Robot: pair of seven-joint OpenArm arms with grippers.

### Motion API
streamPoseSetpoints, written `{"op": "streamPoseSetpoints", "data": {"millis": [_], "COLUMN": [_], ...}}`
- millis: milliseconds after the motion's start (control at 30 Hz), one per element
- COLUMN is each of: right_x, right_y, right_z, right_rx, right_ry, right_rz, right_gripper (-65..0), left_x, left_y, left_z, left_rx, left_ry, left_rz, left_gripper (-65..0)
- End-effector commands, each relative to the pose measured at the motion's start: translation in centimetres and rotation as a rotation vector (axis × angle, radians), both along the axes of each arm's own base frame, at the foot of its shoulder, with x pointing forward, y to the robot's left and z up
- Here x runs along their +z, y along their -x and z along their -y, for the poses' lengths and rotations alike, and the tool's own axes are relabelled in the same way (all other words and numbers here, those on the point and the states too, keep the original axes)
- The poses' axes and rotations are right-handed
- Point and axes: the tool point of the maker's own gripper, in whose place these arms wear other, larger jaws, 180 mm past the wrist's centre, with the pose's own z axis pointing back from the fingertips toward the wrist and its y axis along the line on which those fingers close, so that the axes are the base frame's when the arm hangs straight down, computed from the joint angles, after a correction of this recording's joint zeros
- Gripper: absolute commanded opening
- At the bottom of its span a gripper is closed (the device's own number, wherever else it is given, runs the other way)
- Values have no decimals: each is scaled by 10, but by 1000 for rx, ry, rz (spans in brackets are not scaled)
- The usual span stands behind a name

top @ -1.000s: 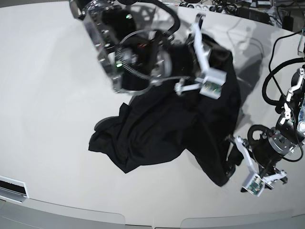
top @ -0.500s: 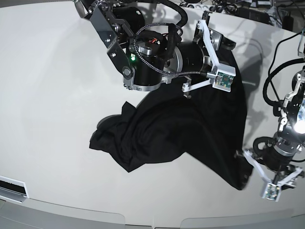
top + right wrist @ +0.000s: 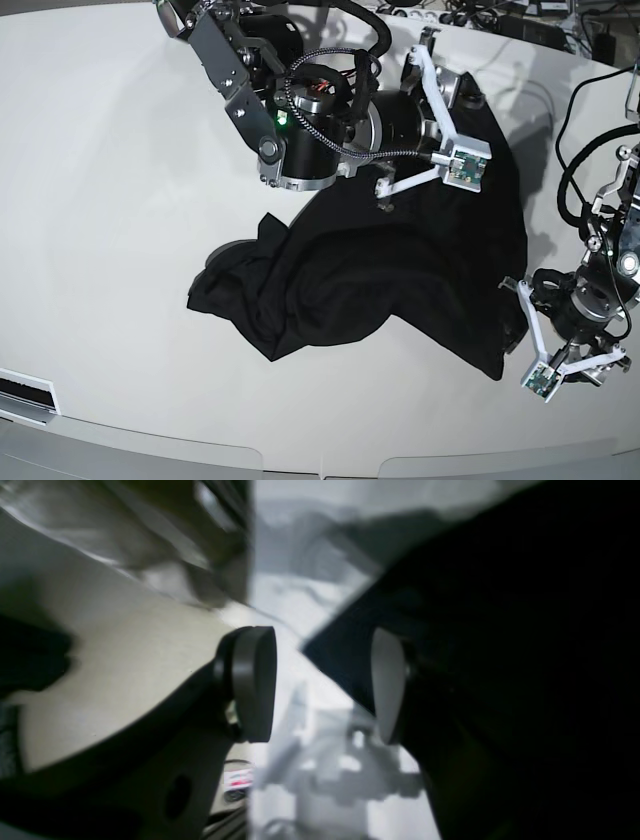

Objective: Layout the t-shirt on the table in an organized manner, then fold the t-shirt properly
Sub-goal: 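Lift the shirt with both grippers and stretch it between them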

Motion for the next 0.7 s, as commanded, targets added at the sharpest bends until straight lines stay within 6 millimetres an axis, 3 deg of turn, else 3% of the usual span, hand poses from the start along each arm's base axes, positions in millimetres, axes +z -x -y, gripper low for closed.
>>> {"op": "streamPoseSetpoints", "data": {"millis": [0,133,333,500,667], "right_x": [15,13,23,25,13], "right_y": [-14,-68,-143,-176,-192], "right_z": [-2,27,101,172,220], "right_rx": [-50,-280,-536,-654,-713], "right_ry": [-53,-22,35,123,202], "right_rz": [29,91,168,252,288], "right_gripper": [-322,-322,-322,-322,-322], "left_x": [22,8,-18,-35,-73], "left_y": [-6,4,40,87,126], "left_z": [-2,16,70,107,111], "left_rx": [-2,-70,-344,-565,-569], "left_ry": [3,63,218,334,379], "left_rz": [55,-42,-264,-465,-584], "left_gripper": [-181,-181,-181,-181,-182]}}
